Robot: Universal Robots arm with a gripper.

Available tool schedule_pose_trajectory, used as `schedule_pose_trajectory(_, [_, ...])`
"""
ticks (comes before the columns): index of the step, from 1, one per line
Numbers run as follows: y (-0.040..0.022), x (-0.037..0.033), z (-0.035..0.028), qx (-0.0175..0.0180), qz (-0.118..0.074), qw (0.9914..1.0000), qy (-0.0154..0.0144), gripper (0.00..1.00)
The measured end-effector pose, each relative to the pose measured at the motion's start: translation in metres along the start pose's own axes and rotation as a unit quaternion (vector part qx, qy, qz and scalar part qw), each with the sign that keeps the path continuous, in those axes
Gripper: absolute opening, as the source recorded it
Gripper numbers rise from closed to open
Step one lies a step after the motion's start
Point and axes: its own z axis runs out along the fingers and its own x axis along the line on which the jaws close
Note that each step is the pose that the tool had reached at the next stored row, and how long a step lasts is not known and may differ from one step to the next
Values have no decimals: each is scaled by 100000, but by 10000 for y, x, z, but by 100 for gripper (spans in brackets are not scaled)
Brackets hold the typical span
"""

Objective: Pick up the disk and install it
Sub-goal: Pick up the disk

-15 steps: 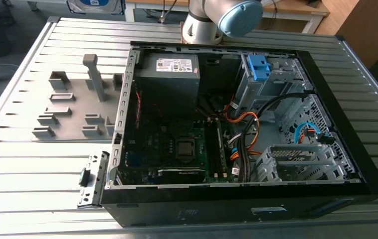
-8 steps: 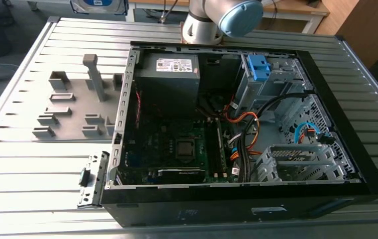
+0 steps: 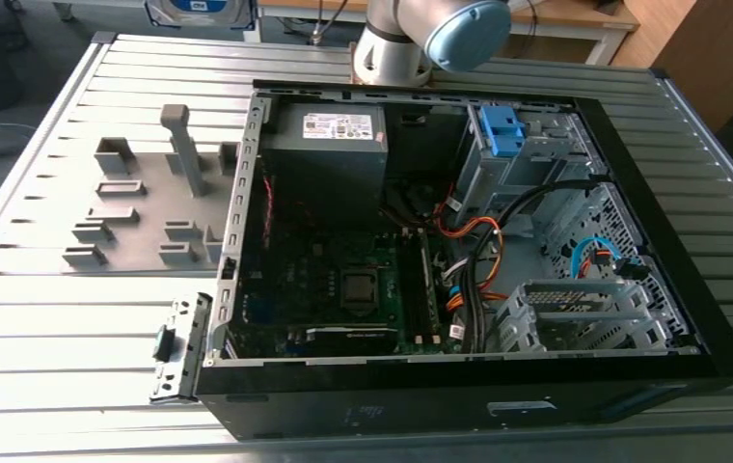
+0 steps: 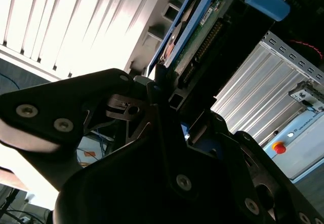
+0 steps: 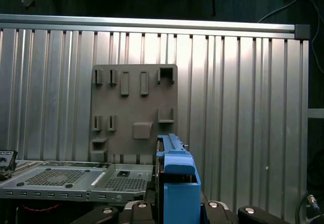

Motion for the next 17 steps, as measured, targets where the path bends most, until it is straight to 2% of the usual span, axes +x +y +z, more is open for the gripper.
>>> schedule_pose_trajectory(17, [-174,4,-3,0,-1,100000,1,36])
